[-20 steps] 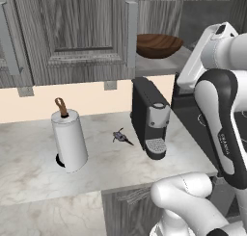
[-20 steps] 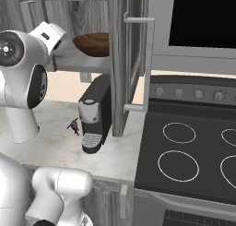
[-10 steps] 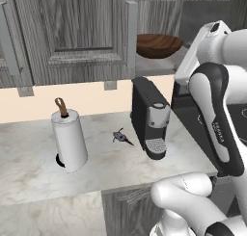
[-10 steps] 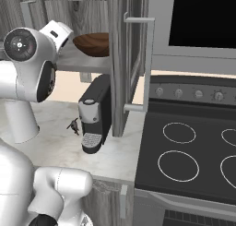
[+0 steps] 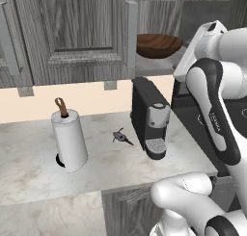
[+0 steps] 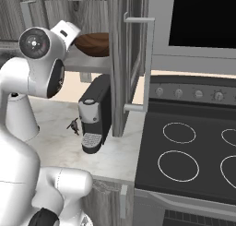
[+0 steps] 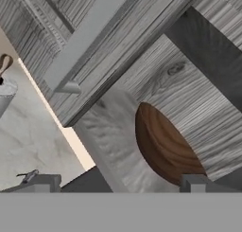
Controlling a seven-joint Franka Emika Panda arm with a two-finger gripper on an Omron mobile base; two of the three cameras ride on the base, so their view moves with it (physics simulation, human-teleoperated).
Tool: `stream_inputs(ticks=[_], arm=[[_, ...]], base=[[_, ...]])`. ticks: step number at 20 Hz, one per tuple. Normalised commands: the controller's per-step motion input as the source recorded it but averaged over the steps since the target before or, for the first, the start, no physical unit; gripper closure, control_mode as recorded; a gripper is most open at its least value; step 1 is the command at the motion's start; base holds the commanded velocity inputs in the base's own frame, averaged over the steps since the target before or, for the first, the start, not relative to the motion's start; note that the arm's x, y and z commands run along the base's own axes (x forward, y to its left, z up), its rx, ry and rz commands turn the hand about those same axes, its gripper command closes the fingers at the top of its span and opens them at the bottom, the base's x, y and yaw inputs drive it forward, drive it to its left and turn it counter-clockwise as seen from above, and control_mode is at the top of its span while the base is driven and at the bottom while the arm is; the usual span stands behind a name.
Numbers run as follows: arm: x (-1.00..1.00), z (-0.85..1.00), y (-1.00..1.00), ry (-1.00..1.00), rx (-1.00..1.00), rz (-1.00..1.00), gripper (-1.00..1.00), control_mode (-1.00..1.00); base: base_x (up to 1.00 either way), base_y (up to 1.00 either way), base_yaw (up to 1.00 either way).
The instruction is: Retrieve the bowl from the cabinet, then place the raw meat into the bowl to avoid contamination.
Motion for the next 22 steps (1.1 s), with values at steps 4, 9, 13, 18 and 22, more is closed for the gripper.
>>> stream_inputs(ticks=[4, 9, 13, 18, 22], arm=[[0.23, -0.01, -0.02, 0.0, 0.0, 0.0, -1.0, -1.0], [0.23, 0.0, 0.0, 0.0, 0.0, 0.0, -1.0, -1.0], [0.18, 0.0, 0.0, 0.0, 0.0, 0.0, -1.0, -1.0], [0.13, 0.0, 0.0, 0.0, 0.0, 0.0, -1.0, -1.0], [0.13, 0.0, -0.02, 0.0, 0.0, 0.0, -1.0, -1.0]], base=[[0.0, 0.0, 0.0], [0.0, 0.0, 0.0], [0.0, 0.0, 0.0], [0.0, 0.0, 0.0], [0.0, 0.0, 0.0]])
